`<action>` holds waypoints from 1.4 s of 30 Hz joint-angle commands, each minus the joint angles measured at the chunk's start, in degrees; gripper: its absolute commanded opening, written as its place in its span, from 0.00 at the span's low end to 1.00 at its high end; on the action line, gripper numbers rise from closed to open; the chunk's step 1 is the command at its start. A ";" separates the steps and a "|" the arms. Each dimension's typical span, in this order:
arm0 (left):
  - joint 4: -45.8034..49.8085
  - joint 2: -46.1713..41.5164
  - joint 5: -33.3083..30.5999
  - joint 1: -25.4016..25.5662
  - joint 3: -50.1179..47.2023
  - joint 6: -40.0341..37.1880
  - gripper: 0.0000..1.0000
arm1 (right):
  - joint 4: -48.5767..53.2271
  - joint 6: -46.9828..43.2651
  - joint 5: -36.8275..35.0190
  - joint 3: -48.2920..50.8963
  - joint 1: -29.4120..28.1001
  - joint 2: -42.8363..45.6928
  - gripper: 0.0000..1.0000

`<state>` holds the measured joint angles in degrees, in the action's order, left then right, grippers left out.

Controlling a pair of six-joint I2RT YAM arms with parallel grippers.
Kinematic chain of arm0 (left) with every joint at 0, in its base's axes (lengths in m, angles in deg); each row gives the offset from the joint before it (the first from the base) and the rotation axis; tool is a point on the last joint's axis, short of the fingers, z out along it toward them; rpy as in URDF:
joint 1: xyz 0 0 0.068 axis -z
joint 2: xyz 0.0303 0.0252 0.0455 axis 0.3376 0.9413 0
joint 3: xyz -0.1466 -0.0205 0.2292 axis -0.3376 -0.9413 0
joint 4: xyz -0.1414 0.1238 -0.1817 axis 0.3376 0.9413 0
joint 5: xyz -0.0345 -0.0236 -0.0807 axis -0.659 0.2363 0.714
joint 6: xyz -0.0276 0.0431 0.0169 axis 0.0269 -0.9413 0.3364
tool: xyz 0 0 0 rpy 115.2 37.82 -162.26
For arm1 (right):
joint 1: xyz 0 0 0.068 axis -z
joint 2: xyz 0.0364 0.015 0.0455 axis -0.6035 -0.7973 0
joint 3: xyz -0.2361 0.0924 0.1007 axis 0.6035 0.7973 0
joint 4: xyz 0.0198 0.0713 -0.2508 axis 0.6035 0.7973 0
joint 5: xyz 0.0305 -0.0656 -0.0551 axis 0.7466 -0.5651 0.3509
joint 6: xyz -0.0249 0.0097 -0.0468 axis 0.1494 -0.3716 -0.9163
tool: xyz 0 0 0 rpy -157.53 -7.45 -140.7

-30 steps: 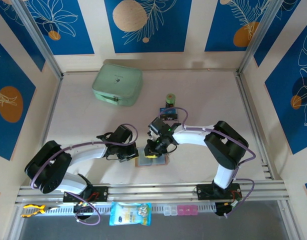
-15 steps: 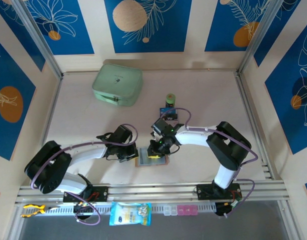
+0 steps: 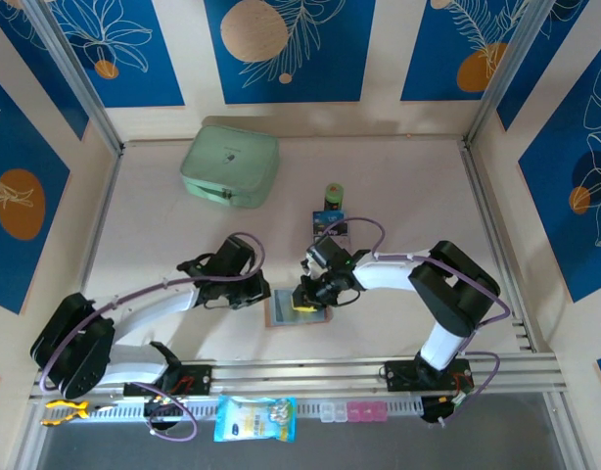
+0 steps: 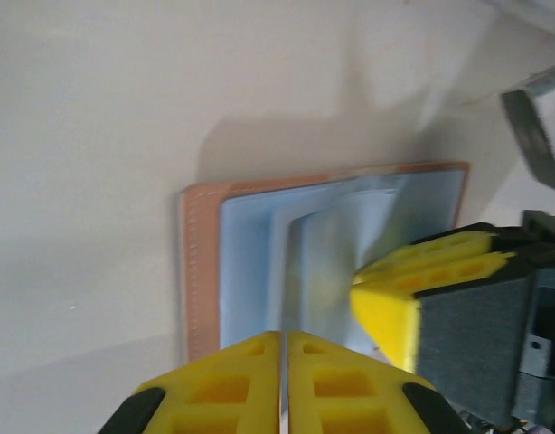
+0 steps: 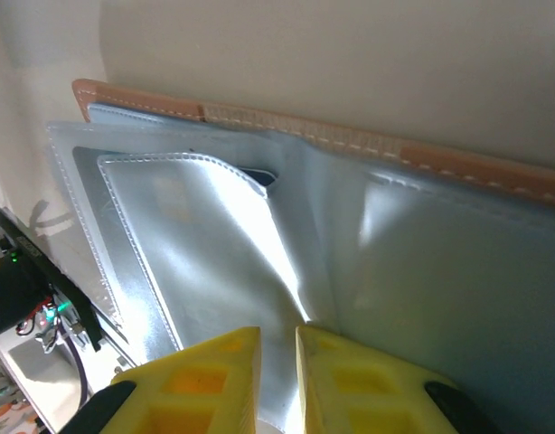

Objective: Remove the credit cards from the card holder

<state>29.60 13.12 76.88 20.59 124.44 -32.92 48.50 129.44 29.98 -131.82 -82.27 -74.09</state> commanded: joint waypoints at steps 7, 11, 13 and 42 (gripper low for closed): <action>-5.61 5.37 3.85 3.24 2.21 3.85 0.17 | -5.74 3.01 4.47 4.21 2.27 1.06 0.19; -8.92 6.59 4.04 3.92 0.71 5.44 0.24 | -8.56 4.26 6.28 5.71 3.43 0.98 0.19; -8.95 7.14 3.70 3.92 0.27 5.43 0.26 | -10.04 4.87 7.16 6.54 3.95 1.02 0.19; -15.67 10.63 5.32 4.03 -2.36 7.56 0.20 | -10.98 5.98 8.98 7.01 4.39 2.57 0.19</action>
<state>15.61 23.61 80.74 24.19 122.45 -26.10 34.80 134.66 39.03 -124.65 -77.50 -73.37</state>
